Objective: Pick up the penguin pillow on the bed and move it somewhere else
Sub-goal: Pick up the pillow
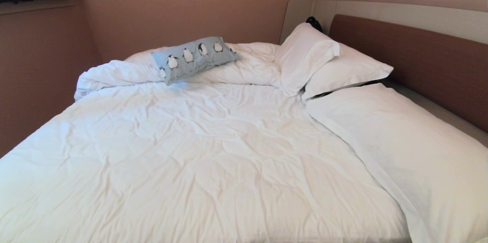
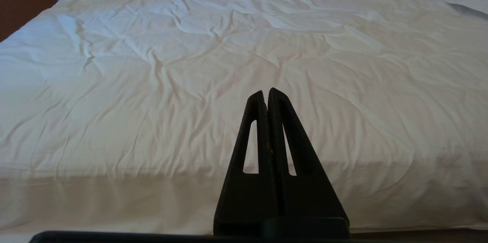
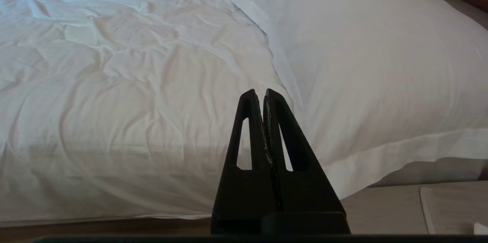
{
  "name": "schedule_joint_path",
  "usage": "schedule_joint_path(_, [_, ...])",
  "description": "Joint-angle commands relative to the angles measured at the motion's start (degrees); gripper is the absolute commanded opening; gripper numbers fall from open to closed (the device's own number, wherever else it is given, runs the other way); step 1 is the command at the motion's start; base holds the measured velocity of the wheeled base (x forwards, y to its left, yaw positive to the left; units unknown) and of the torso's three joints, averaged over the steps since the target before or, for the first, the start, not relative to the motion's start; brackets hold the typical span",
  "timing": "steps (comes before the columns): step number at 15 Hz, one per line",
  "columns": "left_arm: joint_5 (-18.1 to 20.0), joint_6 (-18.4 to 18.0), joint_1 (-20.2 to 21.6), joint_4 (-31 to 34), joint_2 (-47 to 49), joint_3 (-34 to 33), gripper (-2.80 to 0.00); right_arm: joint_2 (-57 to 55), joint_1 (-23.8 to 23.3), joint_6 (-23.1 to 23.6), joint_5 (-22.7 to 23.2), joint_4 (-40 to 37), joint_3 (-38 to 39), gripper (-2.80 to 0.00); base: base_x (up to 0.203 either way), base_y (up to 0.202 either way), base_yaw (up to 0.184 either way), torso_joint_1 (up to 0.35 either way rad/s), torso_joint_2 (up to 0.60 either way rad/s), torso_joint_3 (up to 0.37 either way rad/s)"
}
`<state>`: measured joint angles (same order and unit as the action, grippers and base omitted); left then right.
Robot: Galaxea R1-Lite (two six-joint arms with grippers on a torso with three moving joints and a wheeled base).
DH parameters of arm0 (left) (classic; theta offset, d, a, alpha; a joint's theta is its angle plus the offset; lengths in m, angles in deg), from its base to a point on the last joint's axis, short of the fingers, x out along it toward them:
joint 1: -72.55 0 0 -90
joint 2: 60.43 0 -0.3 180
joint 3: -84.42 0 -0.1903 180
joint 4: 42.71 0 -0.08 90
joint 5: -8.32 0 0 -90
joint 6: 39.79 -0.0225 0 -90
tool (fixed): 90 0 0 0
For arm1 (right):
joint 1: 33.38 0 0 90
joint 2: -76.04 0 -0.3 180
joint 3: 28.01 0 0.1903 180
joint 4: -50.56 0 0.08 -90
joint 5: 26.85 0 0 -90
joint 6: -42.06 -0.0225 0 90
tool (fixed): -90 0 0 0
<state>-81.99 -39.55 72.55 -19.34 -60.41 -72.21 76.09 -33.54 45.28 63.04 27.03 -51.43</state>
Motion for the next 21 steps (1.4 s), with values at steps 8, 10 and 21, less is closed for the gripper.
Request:
schedule_joint_path(8, [0.0, 0.0, 0.0, 0.0, 0.0, 0.0, -2.80, 0.0, 0.0, -2.6, -0.3, 0.0, 0.1, -2.80, 0.000, 0.000, 0.000, 0.000, 0.00, 0.000])
schedule_joint_path(10, [0.0, 0.0, 0.0, 0.0, 0.1, 0.0, -2.80, 0.0, 0.0, -2.6, -0.3, 0.0, 0.1, -2.80, 0.000, 0.000, 0.000, 0.000, 0.00, 0.000])
schedule_joint_path(21, [0.0, 0.0, 0.0, 0.0, 0.0, 0.0, -2.80, 0.0, 0.1, -2.6, -0.3, 0.1, 0.1, -2.80, 0.000, 0.000, 0.000, 0.000, 0.00, 0.000])
